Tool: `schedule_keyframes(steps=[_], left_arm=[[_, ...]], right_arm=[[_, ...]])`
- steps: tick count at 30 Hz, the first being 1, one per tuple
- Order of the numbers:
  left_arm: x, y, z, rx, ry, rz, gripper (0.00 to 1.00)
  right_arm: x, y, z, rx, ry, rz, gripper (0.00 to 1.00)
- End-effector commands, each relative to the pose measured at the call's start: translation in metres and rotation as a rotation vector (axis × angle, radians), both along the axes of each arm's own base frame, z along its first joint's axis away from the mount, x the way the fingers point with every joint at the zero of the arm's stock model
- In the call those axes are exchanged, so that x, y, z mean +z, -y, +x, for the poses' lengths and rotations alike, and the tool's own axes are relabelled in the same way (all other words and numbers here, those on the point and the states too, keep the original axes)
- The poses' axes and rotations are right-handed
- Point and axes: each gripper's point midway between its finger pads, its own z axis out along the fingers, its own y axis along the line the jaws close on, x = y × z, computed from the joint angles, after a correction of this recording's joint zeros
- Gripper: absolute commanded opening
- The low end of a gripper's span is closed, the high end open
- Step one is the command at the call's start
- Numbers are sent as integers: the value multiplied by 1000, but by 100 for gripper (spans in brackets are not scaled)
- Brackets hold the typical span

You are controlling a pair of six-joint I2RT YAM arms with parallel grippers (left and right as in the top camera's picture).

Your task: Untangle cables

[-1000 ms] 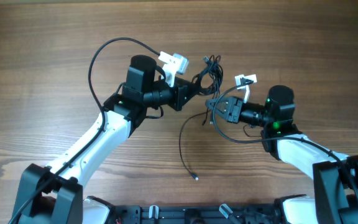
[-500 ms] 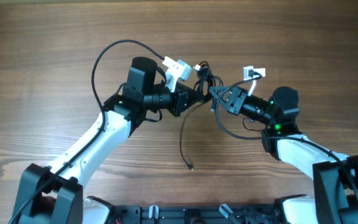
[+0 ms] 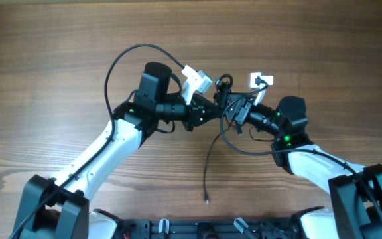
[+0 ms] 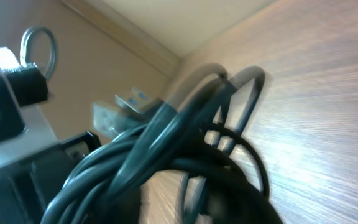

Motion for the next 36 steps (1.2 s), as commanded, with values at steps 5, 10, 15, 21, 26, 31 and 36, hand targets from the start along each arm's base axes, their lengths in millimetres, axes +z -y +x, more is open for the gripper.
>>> schedule_keyframes(steps=[5,10,15,21,26,31,36], left_arm=[[10,-32,20,30,-19,-66,4],[25,-30,1,-83,-53,-155,4],[33,-30,-18,-169,-111,-212,4],[20,-31,-7,-101,-78,-146,4],[20,-18,-19,-157,-52,-146,4],[5,-1,-28,-156,-27,-64,4],[-2,-2,-24,-133,-10,-28,4]], right_arm=[[5,27,-15,169,42,3,100],[6,73,-1,103,230,-100,100],[30,60,-30,286,229,6,48],[56,59,-35,286,-116,218,49],[42,50,-20,198,-259,270,56],[39,43,-14,160,-280,282,41],[39,42,-17,177,-284,279,4]])
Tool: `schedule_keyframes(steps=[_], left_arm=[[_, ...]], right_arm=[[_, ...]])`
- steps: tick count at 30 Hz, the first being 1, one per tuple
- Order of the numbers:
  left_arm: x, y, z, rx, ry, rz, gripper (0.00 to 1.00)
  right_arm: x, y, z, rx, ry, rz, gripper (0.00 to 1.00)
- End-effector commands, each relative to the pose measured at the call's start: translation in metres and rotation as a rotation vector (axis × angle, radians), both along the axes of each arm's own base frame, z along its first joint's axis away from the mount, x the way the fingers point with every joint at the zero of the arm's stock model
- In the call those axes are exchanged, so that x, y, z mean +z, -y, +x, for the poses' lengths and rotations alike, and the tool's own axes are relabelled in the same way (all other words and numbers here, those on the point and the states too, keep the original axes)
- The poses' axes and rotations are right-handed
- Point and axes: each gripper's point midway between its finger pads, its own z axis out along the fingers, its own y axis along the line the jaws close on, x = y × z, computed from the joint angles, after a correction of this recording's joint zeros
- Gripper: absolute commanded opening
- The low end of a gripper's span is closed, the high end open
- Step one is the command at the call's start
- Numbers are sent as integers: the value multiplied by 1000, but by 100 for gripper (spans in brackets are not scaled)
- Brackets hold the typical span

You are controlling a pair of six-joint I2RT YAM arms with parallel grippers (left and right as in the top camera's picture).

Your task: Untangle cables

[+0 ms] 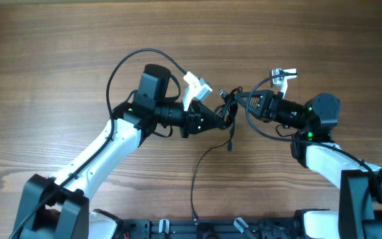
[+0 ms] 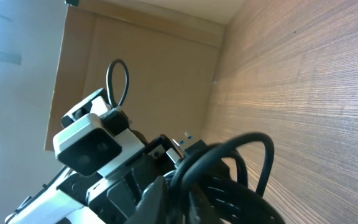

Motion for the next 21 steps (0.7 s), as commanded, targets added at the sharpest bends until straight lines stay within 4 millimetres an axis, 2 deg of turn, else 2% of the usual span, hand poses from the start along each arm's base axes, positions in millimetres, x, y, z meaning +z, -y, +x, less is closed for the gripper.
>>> schedule_keyframes(steps=[1,2,3,4,5,6,8,9,10,12,14,21], left_arm=[[-6,0,5,20,32,36,6],[-13,-2,11,59,38,74,21],[-17,-3,16,89,44,98,45],[-16,-4,19,99,57,102,69],[-14,-3,21,106,60,94,79],[-10,-2,25,117,68,79,81],[-6,0,29,125,81,62,81],[-5,1,28,121,86,60,76],[-5,3,26,115,85,61,67],[-10,6,28,141,85,90,60],[-33,1,49,357,29,243,54],[-58,9,48,596,16,426,53]], right_arm=[[4,-3,-1,9,38,-7,4],[4,-3,-3,20,114,-37,4],[0,-3,-3,24,177,-71,4],[-13,-3,-2,19,191,-117,5],[-28,-2,-2,19,222,-175,4],[-41,-2,-5,31,279,-234,4],[-63,2,-2,2,225,-296,4],[-66,2,-4,5,193,-293,4],[-65,2,-5,11,160,-274,5],[-62,0,-7,22,144,-253,4],[-59,-1,-10,40,158,-243,4],[-59,-1,-10,40,156,-243,5]])
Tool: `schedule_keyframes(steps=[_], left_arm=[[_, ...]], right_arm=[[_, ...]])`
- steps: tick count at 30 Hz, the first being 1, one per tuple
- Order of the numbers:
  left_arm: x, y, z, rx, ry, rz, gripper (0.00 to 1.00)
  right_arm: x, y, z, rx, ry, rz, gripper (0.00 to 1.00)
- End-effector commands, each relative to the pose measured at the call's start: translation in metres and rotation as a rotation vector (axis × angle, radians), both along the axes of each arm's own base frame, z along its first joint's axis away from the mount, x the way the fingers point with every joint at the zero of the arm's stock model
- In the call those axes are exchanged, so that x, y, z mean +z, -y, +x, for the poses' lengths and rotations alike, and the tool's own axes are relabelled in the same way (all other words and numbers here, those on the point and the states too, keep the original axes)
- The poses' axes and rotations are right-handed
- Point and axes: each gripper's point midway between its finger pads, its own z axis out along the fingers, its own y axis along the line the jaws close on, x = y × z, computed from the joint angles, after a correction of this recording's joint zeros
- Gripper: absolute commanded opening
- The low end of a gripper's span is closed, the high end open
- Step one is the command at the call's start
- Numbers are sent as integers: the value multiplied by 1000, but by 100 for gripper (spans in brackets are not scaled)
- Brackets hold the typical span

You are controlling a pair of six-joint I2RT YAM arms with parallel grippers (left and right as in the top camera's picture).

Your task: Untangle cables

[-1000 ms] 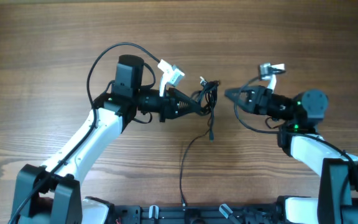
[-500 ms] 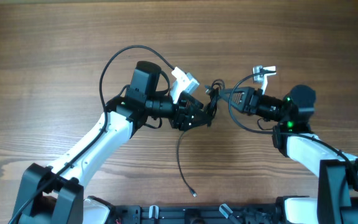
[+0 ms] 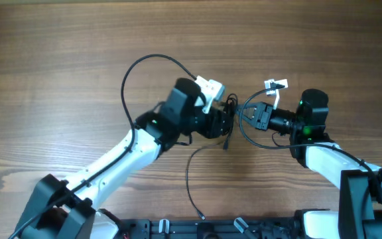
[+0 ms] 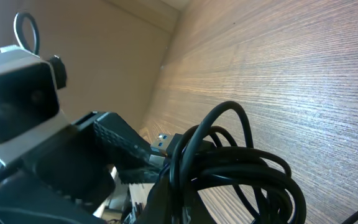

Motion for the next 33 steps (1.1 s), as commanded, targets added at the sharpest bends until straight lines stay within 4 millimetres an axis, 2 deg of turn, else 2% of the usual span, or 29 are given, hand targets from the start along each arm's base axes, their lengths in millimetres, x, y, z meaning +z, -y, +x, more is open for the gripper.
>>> schedule_keyframes(steps=[1,4,10,11,12,13,14,16,17,19,20,22,24,25,26,27,29,32,33], left_arm=[[-8,-9,16,180,26,82,49],[-8,-10,18,194,26,86,39],[-7,-10,18,193,30,82,35],[-5,-8,19,189,37,71,44],[-2,-6,21,189,47,61,46],[-1,-5,21,182,54,56,44],[-2,-5,21,180,51,57,37],[-11,-4,21,180,36,72,33],[-20,-4,21,179,19,89,26],[-39,-5,20,179,-16,119,22],[-45,-1,16,154,-43,115,24],[-49,9,7,92,-88,77,33],[-47,13,5,76,-91,60,34],[-47,13,5,75,-85,63,9],[-48,12,6,83,-83,70,4],[-52,4,11,119,-75,103,4],[-68,-32,28,292,-79,222,4],[-78,-77,46,486,-169,256,4],[-78,-82,50,510,-186,239,4]], right_arm=[[5,-4,-4,34,34,4,4],[7,-6,-8,61,34,15,5],[8,-7,-13,88,33,28,5],[8,-7,-13,88,33,28,4],[9,-8,-13,90,33,29,4],[9,-8,-14,95,32,31,5],[10,-8,-15,103,33,35,5],[11,-9,-18,119,33,42,5],[11,-10,-19,126,34,45,4],[11,-10,-19,126,34,45,5],[11,-10,-19,126,33,45,4],[11,-10,-19,125,33,45,4],[11,-9,-18,122,33,43,5],[11,-9,-18,118,33,41,5],[11,-9,-17,115,34,40,5],[14,-9,-18,127,54,45,5],[31,-6,-25,194,156,77,4],[52,21,-22,189,234,103,4],[52,29,-17,157,235,99,5]])
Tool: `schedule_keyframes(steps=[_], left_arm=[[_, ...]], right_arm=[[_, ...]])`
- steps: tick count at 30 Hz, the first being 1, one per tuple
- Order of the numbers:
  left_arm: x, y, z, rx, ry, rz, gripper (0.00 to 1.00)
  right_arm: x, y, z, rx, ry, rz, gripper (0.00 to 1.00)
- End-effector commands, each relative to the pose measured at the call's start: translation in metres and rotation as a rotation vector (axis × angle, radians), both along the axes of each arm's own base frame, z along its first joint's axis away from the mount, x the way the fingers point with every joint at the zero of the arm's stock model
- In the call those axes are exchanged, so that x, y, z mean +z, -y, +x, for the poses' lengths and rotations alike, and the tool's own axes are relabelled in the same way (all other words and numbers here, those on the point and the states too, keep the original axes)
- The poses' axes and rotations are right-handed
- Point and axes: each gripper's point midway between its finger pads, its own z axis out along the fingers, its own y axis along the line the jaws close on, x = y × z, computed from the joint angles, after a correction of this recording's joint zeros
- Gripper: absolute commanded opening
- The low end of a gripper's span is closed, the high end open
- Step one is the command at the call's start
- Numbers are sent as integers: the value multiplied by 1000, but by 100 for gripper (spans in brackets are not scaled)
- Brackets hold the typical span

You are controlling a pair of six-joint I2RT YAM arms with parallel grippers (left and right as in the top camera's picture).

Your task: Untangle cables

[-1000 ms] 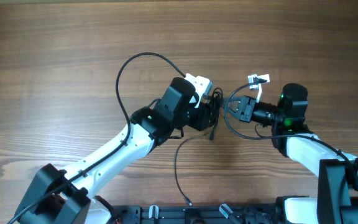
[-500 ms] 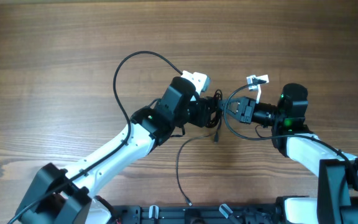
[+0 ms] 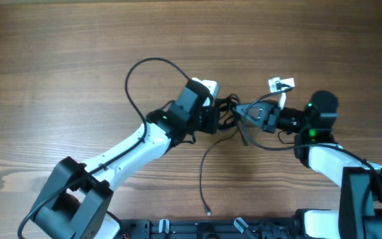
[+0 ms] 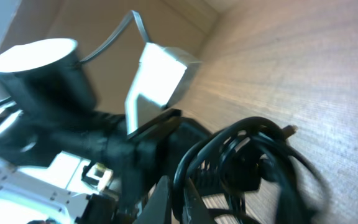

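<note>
A tangle of black cables (image 3: 227, 109) hangs between my two grippers at the table's middle. My left gripper (image 3: 216, 118) is shut on its left side, the fingers mostly hidden under the wrist. My right gripper (image 3: 245, 114) is shut on one loop at its right side. In the right wrist view that gripper (image 4: 180, 196) pinches a single black strand, with the tangle (image 4: 253, 155) just beyond and the left gripper (image 4: 154, 130) behind it. A loose cable tail (image 3: 207, 166) runs down from the tangle towards the table's front edge, ending in a small plug (image 3: 208, 212).
The wooden table (image 3: 78, 40) spreads all round. A thin black loop (image 3: 141, 70) arches off the left arm behind its wrist. A white camera block (image 3: 207, 86) sits on the left wrist, and a white piece (image 3: 280, 83) sits above the right wrist.
The left arm has changed its pose, with its gripper still at the tangle. The right arm sits slightly further right. The tail's upper part now hangs nearer the right gripper.
Both grippers were close together on the tangle. Then the right gripper was further right with a strand stretched between them. Then the left arm had come right, closing the gap. Now both still hold the tangle, and the tail has shifted.
</note>
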Motion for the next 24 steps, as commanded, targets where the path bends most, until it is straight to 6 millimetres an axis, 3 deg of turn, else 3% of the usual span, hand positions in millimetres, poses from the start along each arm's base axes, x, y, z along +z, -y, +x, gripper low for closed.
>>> schedule_keyframes(steps=[1,3,5,7,9,10,12,14,18,24], left_arm=[[-26,-58,27,245,-70,72,4],[-19,-52,30,220,-75,5,4],[-7,-35,32,105,-21,-52,4],[4,-20,29,13,9,-117,4],[5,-19,30,13,12,-118,4],[5,-18,29,-1,15,-120,4],[13,-4,15,-154,36,-167,4],[19,9,0,-284,49,-214,4],[19,19,-11,-320,43,-211,4],[18,31,-25,-385,56,-201,4]], right_arm=[[18,25,-4,31,42,25,4],[14,33,5,-34,12,23,6],[8,26,4,-24,-36,27,33],[7,15,-1,11,-46,26,51],[2,1,1,0,-68,14,79],[-8,-4,7,-48,-124,-3,86],[-27,-11,14,-118,-221,-40,89],[-25,-20,9,-91,-212,-43,90],[-23,-17,22,-168,-270,-17,80],[-18,-15,28,-201,-258,-4,81]])
